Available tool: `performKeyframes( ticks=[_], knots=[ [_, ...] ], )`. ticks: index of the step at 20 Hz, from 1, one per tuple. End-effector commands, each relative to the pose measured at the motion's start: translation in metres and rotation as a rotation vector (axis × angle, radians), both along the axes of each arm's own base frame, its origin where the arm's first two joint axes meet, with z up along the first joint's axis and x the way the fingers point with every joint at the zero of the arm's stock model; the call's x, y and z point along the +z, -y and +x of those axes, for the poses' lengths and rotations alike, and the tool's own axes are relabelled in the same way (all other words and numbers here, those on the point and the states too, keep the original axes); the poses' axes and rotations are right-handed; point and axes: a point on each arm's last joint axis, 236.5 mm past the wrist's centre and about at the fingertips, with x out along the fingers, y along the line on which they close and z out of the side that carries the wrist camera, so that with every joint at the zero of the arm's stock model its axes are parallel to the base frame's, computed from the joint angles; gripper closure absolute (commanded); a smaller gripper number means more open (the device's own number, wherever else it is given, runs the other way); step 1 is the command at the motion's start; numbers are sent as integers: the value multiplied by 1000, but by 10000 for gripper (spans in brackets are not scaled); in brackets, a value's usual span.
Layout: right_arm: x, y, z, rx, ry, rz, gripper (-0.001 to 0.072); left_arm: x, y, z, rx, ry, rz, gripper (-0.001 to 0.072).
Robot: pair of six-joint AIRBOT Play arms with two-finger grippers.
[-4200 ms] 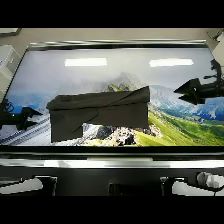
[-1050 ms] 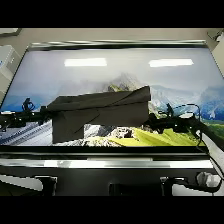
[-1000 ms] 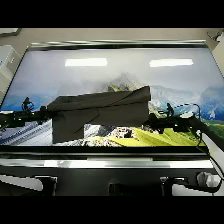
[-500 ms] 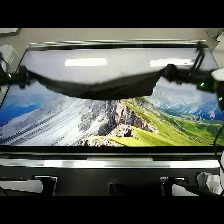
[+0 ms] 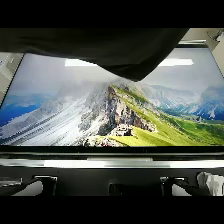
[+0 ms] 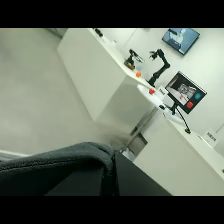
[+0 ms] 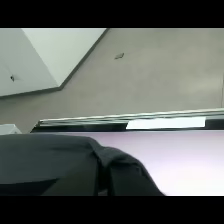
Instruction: Fold the clothes and pants, and hang the long-sleeved shirts on hangers.
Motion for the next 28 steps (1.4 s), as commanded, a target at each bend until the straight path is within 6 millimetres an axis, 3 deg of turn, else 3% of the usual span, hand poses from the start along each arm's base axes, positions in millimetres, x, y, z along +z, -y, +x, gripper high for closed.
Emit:
performKeyframes(
  ticks=[1, 4, 6, 7, 8, 10, 12, 14, 16, 17, 19, 21, 23, 24, 26, 28],
  knots=[
    [35, -23, -96, 51, 54, -140, 677, 41, 22, -117, 118, 124, 185, 684],
    [78, -33, -189, 17, 189, -165, 678, 42, 28, -205, 256, 116, 241, 684],
    [90, -11, -211, -113, 199, -111, 678, 31, 7, -231, 389, 51, 200, 684],
    [84, 1, -205, -163, 159, -94, 678, 19, -4, -230, 428, -6, 180, 684],
    [69, 8, -189, -182, 102, -98, 678, 6, -9, -218, 428, -62, 178, 684],
    [20, 11, -138, -150, -77, -88, 677, -34, -17, -173, 374, -204, 153, 684],
    [-46, 5, -80, -69, -297, -57, 677, -105, -33, -113, 320, -419, 114, 683],
    [-122, -2, -27, -1, -503, -76, 677, -205, -47, -50, 264, -648, 111, 683],
    [-203, -20, 19, 73, -673, -128, 676, -320, -49, 7, 213, -816, 118, 682],
    [-245, -29, 38, 101, -743, -169, 676, -383, -46, 31, 202, -890, 112, 682],
    [-334, -41, 76, 112, -858, -250, 676, -489, -44, 66, 211, -993, 121, 682],
    [-414, -34, 115, 51, -913, -294, 676, -562, -46, 98, 234, -1056, 127, 682],
    [-470, -14, 143, -51, -945, -274, 676, -608, -47, 126, 225, -1112, 125, 683],
    [-488, -3, 154, -104, -952, -249, 676, -621, -44, 139, 202, -1137, 128, 684],
    [-504, 12, 172, -169, -929, -193, 676, -633, -35, 162, 154, -1163, 136, 683],
    [-504, 20, 186, -208, -884, -162, 674, -627, -26, 188, 123, -1140, 132, 680]
  ],
)
